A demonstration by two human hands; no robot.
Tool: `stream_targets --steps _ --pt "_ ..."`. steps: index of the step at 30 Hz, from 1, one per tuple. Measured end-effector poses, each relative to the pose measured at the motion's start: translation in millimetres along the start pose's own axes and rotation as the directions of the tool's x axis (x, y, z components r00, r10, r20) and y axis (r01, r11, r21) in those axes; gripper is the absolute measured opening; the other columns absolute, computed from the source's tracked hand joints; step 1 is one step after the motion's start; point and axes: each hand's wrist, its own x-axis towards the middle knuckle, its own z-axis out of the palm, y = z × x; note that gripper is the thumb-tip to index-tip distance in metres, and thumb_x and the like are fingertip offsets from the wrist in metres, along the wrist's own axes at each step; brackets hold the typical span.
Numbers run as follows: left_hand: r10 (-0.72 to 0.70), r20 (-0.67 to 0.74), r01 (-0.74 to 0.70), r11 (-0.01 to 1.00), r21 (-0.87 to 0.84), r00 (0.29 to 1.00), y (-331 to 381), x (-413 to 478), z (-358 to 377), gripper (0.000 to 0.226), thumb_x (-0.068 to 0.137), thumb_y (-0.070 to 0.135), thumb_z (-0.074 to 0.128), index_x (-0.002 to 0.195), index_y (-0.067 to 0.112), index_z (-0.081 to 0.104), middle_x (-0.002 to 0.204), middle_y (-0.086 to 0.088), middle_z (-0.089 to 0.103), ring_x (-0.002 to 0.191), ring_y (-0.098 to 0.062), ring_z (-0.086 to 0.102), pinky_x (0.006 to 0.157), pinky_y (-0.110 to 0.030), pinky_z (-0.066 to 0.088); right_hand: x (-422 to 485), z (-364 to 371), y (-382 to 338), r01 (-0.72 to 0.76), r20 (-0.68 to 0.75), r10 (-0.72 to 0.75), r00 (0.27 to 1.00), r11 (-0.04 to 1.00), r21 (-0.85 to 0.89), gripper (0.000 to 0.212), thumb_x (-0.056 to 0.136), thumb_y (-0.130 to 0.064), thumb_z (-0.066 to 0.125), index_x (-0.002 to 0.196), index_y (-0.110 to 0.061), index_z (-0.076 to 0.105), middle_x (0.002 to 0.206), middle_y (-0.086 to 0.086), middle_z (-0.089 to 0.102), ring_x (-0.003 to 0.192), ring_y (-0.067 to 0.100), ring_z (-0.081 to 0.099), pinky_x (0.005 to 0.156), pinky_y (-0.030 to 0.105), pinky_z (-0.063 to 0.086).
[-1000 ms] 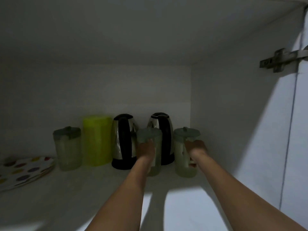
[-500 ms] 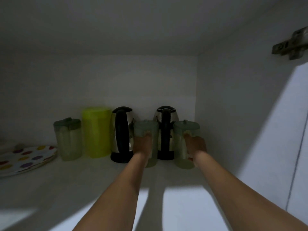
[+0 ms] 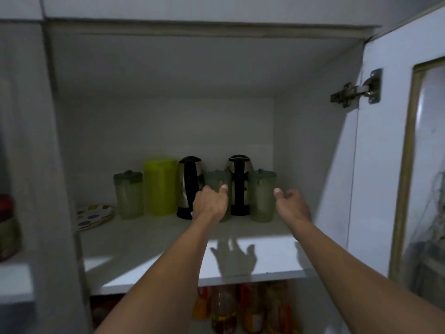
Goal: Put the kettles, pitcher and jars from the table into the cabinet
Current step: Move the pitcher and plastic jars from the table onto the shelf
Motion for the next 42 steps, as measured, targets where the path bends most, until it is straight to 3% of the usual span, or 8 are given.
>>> stream_targets --steps 5,10,14,18,21,26,33,42 --pt "0.196 -0.038 -0.182 0.956 0.229 0.98 -18.2 -86.0 -61.5 0.06 0.096 0.052 0.039 0.14 0.012 0.043 0.145 -0.012 0.045 0.134 -0.034 0.042 0.111 -0.059 0.03 -102.2 -20.9 -1.2 0.147 0.018 -0.146 0.989 0.976 -0.164 0.054 0.099 -0.051 0.04 0.143 -0.018 0.04 0.141 0.012 0.054 0.128 0.038 0.051 0.101 0.045 0.041" --pt "0.26 -0.038 -0.225 0.891 0.395 0.965 -32.5 -163.4 -135.0 0.059 0.098 0.051 0.038 0.144 0.015 0.038 0.155 -0.01 0.033 0.145 -0.031 0.028 0.117 -0.064 0.014 -182.5 -30.2 -19.9 0.212 0.113 -0.194 0.974 0.96 -0.18 0.055 0.098 -0.054 0.04 0.144 -0.023 0.038 0.143 0.012 0.052 0.129 0.038 0.049 0.102 0.048 0.042" --pt "0.22 -0.101 -0.145 0.86 0.489 0.97 -45.4 -219.1 -194.6 0.065 0.097 0.053 0.039 0.149 0.015 0.031 0.16 -0.01 0.024 0.149 -0.031 0.019 0.116 -0.063 0.01 -237.9 -29.9 -48.9 0.316 0.201 -0.289 0.936 0.941 -0.119 0.054 0.098 -0.054 0.04 0.144 -0.025 0.038 0.141 0.011 0.053 0.127 0.037 0.05 0.103 0.05 0.043" --pt "0.12 -0.198 0.002 0.85 0.527 0.973 -68.5 -277.6 -242.4 0.059 0.098 0.051 0.037 0.145 0.015 0.036 0.156 -0.008 0.03 0.146 -0.03 0.025 0.115 -0.064 0.014 -305.6 -20.4 -67.4 0.393 0.329 -0.358 0.874 0.918 -0.046 0.053 0.099 -0.051 0.041 0.146 -0.025 0.038 0.143 0.011 0.051 0.131 0.035 0.047 0.104 0.047 0.04" --pt "0.012 -0.27 0.134 0.844 0.519 0.963 -95.1 -327.5 -268.1 0.058 0.096 0.051 0.039 0.143 0.016 0.039 0.153 -0.008 0.034 0.143 -0.031 0.029 0.114 -0.064 0.02 -363.0 -6.6 -64.6 0.427 0.432 -0.383 0.817 0.904 -0.005 0.055 0.097 -0.052 0.042 0.145 -0.026 0.04 0.145 0.011 0.051 0.132 0.036 0.047 0.105 0.047 0.04" --pt "-0.174 -0.319 0.326 0.788 0.522 0.932 -151.6 -430.1 -317.4 0.061 0.095 0.051 0.043 0.144 0.017 0.037 0.153 -0.009 0.034 0.143 -0.033 0.029 0.114 -0.067 0.013 -466.5 20.7 -57.4 0.441 0.631 -0.374 0.68 0.896 0.056 0.05 0.097 -0.049 0.045 0.139 -0.023 0.046 0.143 0.015 0.053 0.129 0.039 0.05 0.105 0.045 0.042" --pt "-0.412 -0.551 0.671 0.601 0.435 0.726 -230.1 -551.1 -426.7 0.058 0.098 0.049 0.036 0.146 0.015 0.034 0.155 -0.01 0.032 0.141 -0.036 0.031 0.111 -0.063 0.017 -629.0 63.3 -85.4 0.504 0.785 -0.441 0.436 0.842 0.193 0.051 0.099 -0.047 0.046 0.142 -0.02 0.044 0.143 0.014 0.053 0.129 0.038 0.05 0.103 0.045 0.042" --pt "-0.492 -0.74 0.856 0.468 0.219 0.458 -312.7 -661.1 -574.2 0.053 0.099 0.045 0.039 0.142 0.014 0.038 0.15 -0.015 0.033 0.135 -0.039 0.035 0.111 -0.056 0.027 -830.0 120.5 -140.1 0.508 0.857 -0.497 0.138 0.778 0.369 0.052 0.097 -0.048 0.045 0.143 -0.024 0.041 0.143 0.013 0.052 0.129 0.037 0.05 0.102 0.045 0.043"
